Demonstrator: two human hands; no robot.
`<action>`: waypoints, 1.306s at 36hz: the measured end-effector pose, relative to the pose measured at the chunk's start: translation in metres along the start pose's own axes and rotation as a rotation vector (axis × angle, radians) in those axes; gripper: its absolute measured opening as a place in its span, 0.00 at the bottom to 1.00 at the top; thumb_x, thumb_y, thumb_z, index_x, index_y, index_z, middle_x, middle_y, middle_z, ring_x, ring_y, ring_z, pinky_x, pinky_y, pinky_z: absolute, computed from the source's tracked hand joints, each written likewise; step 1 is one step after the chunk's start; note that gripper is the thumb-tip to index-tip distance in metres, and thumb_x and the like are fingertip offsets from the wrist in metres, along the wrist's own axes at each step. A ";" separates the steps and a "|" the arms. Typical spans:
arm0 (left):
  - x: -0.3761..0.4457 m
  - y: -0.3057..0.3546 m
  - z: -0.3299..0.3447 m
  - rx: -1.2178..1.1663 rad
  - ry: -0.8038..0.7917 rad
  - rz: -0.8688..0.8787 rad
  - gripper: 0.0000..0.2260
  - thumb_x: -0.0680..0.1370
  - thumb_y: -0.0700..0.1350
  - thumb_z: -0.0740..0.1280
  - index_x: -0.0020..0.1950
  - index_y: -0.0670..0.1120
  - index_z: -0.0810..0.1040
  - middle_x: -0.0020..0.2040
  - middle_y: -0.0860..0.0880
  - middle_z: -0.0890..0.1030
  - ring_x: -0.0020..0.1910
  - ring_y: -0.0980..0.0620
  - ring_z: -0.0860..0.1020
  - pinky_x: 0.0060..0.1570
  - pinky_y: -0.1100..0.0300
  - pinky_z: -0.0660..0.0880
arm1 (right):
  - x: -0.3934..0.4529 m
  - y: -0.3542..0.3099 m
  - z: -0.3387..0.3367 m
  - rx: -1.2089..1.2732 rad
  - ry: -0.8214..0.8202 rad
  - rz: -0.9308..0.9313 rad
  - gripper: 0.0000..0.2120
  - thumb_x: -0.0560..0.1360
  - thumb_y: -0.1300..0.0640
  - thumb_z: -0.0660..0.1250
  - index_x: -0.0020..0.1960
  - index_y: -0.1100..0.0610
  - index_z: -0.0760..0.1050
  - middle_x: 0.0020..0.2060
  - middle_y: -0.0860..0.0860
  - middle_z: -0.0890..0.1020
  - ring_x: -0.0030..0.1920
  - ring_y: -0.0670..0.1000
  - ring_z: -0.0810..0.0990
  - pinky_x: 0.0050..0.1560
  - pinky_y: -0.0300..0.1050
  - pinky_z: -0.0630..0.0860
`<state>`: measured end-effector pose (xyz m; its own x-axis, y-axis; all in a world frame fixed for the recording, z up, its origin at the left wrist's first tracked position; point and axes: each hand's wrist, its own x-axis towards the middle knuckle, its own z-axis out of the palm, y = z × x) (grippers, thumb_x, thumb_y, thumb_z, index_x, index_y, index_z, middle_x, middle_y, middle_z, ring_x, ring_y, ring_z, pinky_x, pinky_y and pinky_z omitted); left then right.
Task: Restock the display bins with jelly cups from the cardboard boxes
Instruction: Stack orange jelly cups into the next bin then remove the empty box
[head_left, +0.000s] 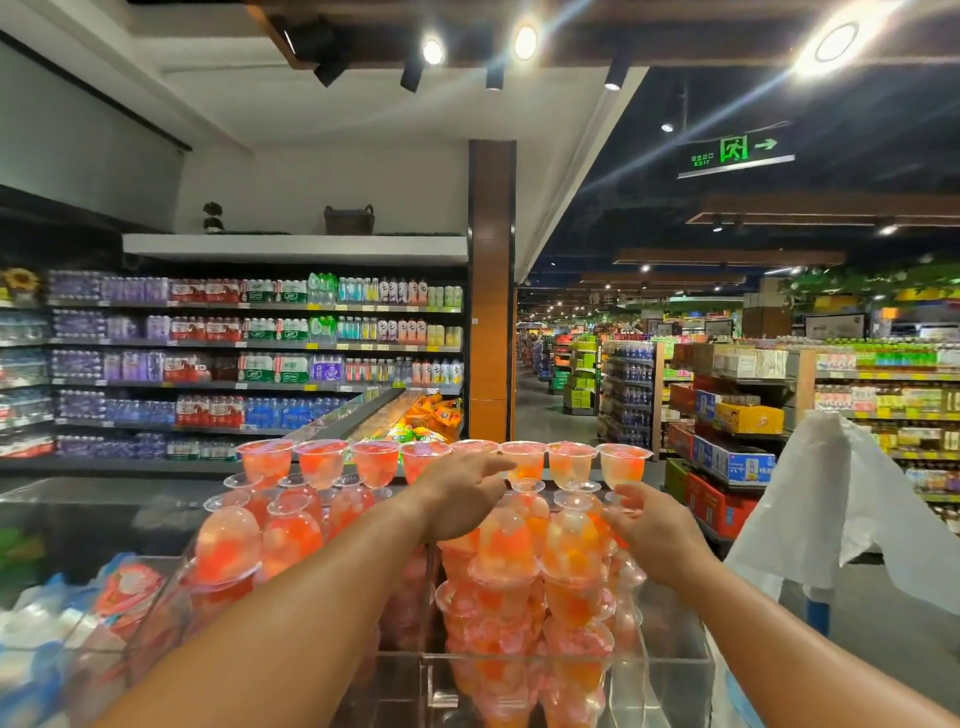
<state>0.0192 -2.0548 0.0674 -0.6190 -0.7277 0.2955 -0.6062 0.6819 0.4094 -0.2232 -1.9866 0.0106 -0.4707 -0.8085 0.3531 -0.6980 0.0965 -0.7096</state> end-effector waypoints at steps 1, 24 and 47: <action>-0.006 -0.002 -0.005 0.027 0.048 0.007 0.20 0.83 0.47 0.58 0.76 0.53 0.71 0.77 0.53 0.69 0.76 0.51 0.65 0.75 0.50 0.63 | 0.001 -0.002 -0.003 -0.011 0.051 -0.019 0.20 0.80 0.49 0.68 0.69 0.55 0.75 0.61 0.54 0.81 0.57 0.54 0.79 0.58 0.53 0.78; -0.004 -0.160 -0.122 0.256 -0.015 -0.208 0.25 0.81 0.42 0.57 0.74 0.64 0.69 0.78 0.53 0.68 0.72 0.48 0.71 0.70 0.48 0.69 | 0.044 -0.210 0.146 -0.926 -0.070 -0.584 0.13 0.80 0.55 0.65 0.63 0.50 0.77 0.62 0.49 0.79 0.67 0.53 0.73 0.67 0.54 0.66; -0.092 -0.219 -0.143 0.016 0.425 -0.050 0.15 0.82 0.56 0.64 0.64 0.50 0.79 0.60 0.53 0.81 0.57 0.56 0.78 0.57 0.55 0.75 | -0.027 -0.225 0.154 -0.241 -0.118 -0.499 0.19 0.80 0.48 0.64 0.69 0.52 0.74 0.57 0.47 0.80 0.59 0.50 0.78 0.58 0.44 0.74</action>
<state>0.2809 -2.1478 0.0741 -0.3293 -0.7236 0.6065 -0.6404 0.6432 0.4197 0.0294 -2.0753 0.0667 0.0019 -0.8483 0.5295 -0.9305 -0.1955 -0.3099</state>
